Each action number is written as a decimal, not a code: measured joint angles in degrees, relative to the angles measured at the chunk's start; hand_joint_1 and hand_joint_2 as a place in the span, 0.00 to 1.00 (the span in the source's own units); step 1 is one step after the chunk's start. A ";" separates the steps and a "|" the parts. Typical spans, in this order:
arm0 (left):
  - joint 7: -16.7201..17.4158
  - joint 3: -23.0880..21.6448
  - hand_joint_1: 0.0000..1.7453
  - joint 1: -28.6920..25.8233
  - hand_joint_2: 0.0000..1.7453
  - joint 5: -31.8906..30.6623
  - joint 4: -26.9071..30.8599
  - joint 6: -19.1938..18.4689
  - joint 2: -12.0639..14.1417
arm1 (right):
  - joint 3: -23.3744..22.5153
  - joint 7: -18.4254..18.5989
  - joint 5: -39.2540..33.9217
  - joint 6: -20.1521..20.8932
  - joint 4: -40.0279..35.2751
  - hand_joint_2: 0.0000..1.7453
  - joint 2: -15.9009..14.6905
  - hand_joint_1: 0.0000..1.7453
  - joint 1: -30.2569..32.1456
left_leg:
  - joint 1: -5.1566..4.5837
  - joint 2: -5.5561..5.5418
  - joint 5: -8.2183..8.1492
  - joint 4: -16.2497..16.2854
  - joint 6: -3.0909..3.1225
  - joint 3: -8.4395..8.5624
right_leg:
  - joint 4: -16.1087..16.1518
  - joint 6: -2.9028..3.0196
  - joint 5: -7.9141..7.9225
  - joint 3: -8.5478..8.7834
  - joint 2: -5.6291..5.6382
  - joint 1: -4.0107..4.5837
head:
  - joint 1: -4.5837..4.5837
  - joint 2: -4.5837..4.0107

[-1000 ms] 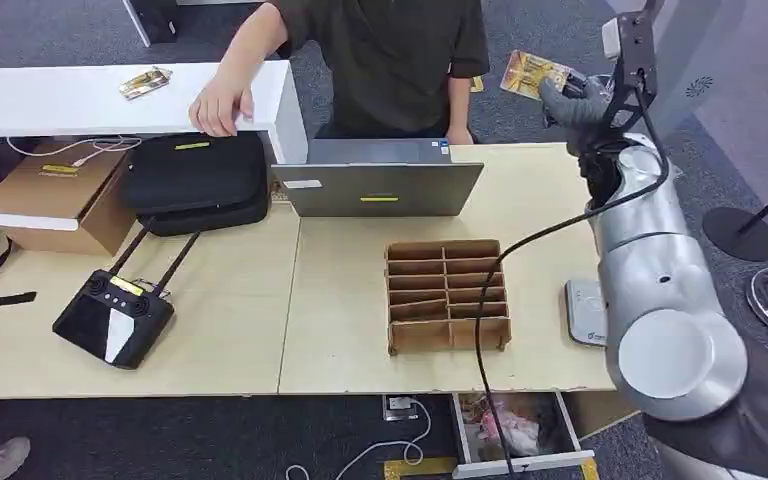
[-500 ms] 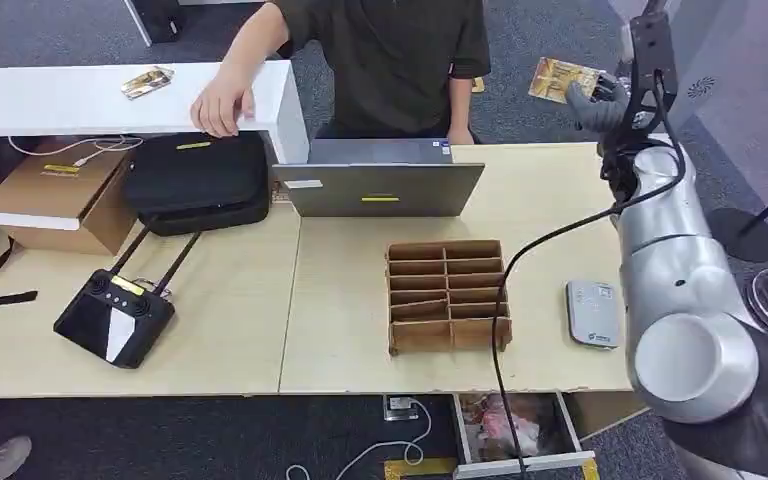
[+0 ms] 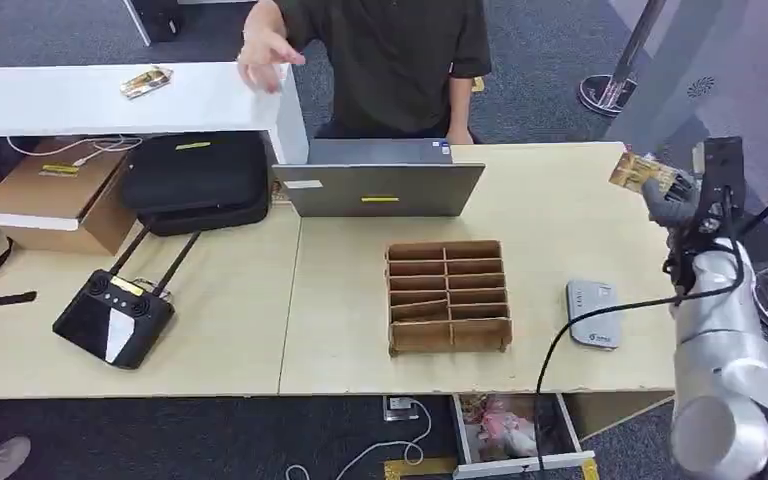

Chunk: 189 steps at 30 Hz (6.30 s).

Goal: Pass the card to the sensor for recognition and then transmit it.

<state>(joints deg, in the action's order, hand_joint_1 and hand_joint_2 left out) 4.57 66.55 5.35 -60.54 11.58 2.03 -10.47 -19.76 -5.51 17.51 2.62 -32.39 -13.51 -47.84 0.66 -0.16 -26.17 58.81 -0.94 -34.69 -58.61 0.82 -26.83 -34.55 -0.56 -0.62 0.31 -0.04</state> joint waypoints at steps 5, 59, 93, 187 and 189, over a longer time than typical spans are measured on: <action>0.00 0.15 0.00 0.02 0.00 0.00 0.00 0.33 -0.02 | -0.02 -0.72 -1.00 0.63 -1.77 1.00 -2.51 1.00 4.78 | 0.00 0.03 -0.01 0.00 0.01 0.00 | 0.00 0.02 -0.02 -0.01 0.02 0.00 | 0.02 0.00; -10.40 -0.74 0.00 0.87 0.00 -0.28 -0.07 8.13 -6.47 | 8.46 6.51 14.89 -8.39 5.01 1.00 -0.26 1.00 16.00 | 0.10 0.29 -0.46 -0.02 -0.10 0.87 | 0.08 -0.08 -0.34 0.81 0.26 0.09 | -0.02 0.00; -9.66 -1.51 0.00 0.18 0.00 1.57 0.09 7.59 -6.60 | 4.74 6.80 22.19 -18.62 -24.63 1.00 3.65 1.00 31.26 | 0.06 0.20 -0.56 -0.02 0.06 0.84 | 0.20 -0.13 -0.45 0.94 0.13 0.07 | -0.02 0.00; -10.97 -9.73 0.00 0.36 0.00 4.33 1.36 6.73 -6.95 | 32.72 5.62 33.90 -19.93 -31.25 1.00 18.10 1.00 9.49 | 0.09 0.36 -0.55 -0.04 0.02 0.76 | 0.07 -0.04 -0.51 0.76 0.36 0.09 | -0.02 0.00; -10.95 -9.90 0.00 0.38 0.00 4.33 1.36 6.73 -6.95 | 34.03 6.03 34.45 -19.83 -31.82 1.00 19.19 1.00 9.01 | 0.09 0.36 -0.55 -0.04 0.02 0.76 | 0.07 -0.03 -0.52 0.75 0.35 0.09 | -0.02 0.00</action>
<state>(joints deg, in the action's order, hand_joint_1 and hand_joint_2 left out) -6.38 56.65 5.73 -56.22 12.94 8.76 -17.42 14.27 0.52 51.95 -17.20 -64.22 5.68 -38.83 0.75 0.20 -26.72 58.77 -0.92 -33.93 -58.54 0.78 -27.35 -33.80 -0.21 -0.53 0.28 -0.04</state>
